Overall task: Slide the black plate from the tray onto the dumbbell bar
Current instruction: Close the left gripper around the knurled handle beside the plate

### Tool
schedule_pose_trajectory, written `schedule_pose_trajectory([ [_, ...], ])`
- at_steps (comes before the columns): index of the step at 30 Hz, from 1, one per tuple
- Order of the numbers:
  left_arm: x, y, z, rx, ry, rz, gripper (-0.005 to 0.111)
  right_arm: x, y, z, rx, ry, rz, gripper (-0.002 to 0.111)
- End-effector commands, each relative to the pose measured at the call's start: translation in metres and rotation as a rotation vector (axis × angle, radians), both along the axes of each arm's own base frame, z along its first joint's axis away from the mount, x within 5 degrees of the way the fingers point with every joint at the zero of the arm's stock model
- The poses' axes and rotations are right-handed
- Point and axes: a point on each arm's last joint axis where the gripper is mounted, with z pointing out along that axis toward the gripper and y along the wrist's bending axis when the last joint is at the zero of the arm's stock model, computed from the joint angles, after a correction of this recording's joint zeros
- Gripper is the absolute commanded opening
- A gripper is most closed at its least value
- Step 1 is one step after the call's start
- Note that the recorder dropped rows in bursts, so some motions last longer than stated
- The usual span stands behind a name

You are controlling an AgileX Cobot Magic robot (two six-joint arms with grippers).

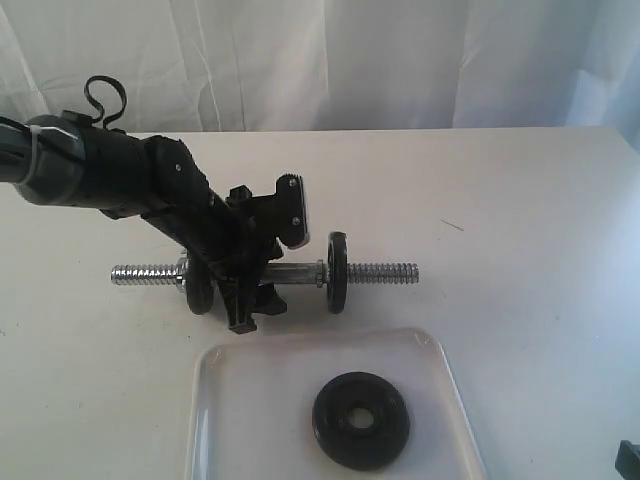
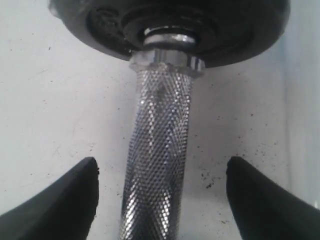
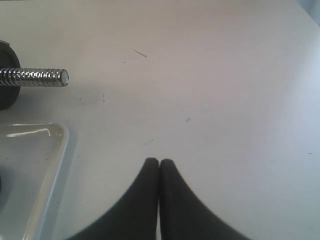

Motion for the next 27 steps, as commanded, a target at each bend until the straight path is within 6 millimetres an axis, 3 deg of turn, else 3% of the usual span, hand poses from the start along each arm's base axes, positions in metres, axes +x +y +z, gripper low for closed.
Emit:
schedule_pose_trajectory([
  [1, -0.006, -0.013, -0.007, -0.01, 0.007, -0.008, 0.074, -0.001, 0.0, -0.002, 0.002, 0.002, -0.003, 0.0],
  [4, -0.008, -0.023, -0.01, -0.014, -0.019, -0.019, 0.074, -0.001, 0.0, -0.002, 0.002, 0.002, -0.003, 0.0],
  [11, -0.006, -0.023, -0.022, 0.003, 0.003, -0.015, 0.073, -0.001, 0.0, -0.002, 0.002, 0.002, -0.003, 0.0],
  [14, -0.006, -0.023, -0.028, 0.011, 0.012, -0.016, 0.067, -0.001, 0.0, -0.002, 0.002, 0.002, -0.003, 0.0],
  [20, -0.006, -0.023, -0.03, 0.018, 0.015, -0.019, 0.035, -0.001, 0.0, -0.002, 0.002, 0.002, -0.003, 0.0],
  [25, -0.006, -0.023, -0.03, 0.018, 0.015, -0.019, 0.0, -0.001, 0.0, -0.002, 0.002, 0.002, -0.003, 0.0],
  [27, -0.006, -0.023, -0.03, 0.015, 0.014, -0.014, 0.0, -0.001, 0.0, -0.002, 0.002, 0.002, -0.003, 0.0],
])
